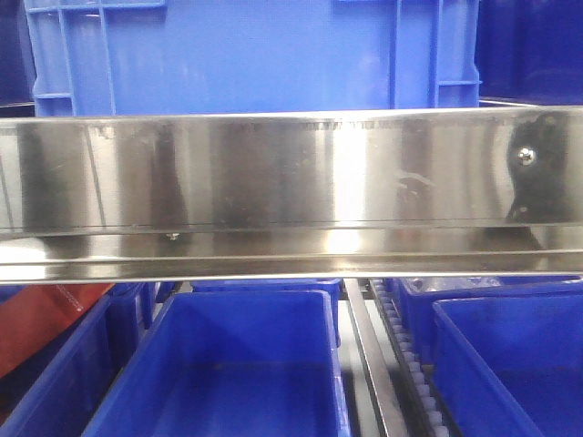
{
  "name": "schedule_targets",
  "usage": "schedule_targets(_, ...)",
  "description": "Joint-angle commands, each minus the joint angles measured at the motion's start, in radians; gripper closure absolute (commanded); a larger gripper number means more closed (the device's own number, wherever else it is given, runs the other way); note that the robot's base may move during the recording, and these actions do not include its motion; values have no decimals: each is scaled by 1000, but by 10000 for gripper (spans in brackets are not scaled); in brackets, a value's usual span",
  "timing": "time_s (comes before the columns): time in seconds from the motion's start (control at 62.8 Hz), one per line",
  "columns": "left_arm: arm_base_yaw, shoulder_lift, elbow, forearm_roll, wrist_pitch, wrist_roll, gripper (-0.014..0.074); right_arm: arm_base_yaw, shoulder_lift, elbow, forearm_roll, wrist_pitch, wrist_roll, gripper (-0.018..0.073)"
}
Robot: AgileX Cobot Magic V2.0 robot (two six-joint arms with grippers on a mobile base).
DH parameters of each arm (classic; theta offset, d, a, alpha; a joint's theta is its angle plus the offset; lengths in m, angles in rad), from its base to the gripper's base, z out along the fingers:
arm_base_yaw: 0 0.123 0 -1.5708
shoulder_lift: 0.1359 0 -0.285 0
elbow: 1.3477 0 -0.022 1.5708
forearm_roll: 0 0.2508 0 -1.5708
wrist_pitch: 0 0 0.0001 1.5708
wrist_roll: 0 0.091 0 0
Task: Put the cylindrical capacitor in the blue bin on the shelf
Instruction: 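Move both grippers over the blue bins and open them to drop capacitors, then withdraw both open grippers back out of the bins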
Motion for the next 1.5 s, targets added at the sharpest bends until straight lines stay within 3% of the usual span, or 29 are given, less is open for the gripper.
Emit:
schedule_targets(0.0,-7,-6,-14,-14,-26,2,582,0,12,-17,30,-29,-6,578)
schedule_targets(0.096,-7,-5,-14,-14,-26,2,384,0,26,-17,61,-29,-6,302)
schedule_targets(0.175,-7,-1,-14,-14,-26,2,227,0,32,-17,74,-32,-6,148)
schedule_targets(0.303,-7,-1,-15,-14,-37,2,59,0,28,-17,74,-27,-6,38)
schedule_targets(0.398,-7,-1,-14,-14,-42,2,35,-3,7,-17,74,-12,-6,44)
schedule_targets(0.494,-7,-23,-14,-14,-38,2,64,-3,-31,-17,72,20,-6,78)
schedule_targets(0.573,-7,-48,-14,-10,-38,2,155,-3,-67,-17,53,62,-6,186)
schedule_targets(0.701,-7,-71,-14,-10,-81,2,499,-15,-98,-17,51,71,-6,544)
schedule_targets(0.78,-7,-78,-14,-10,-116,2,705,-17,-108,-17,51,69,-6,717)
schedule_targets(1.003,-7,-164,24,0,-30,2,706,-64,-195,14,67,183,-4,720)
schedule_targets(1.481,-7,-644,675,-25,-365,2,707,-86,-627,680,39,-146,-4,721)
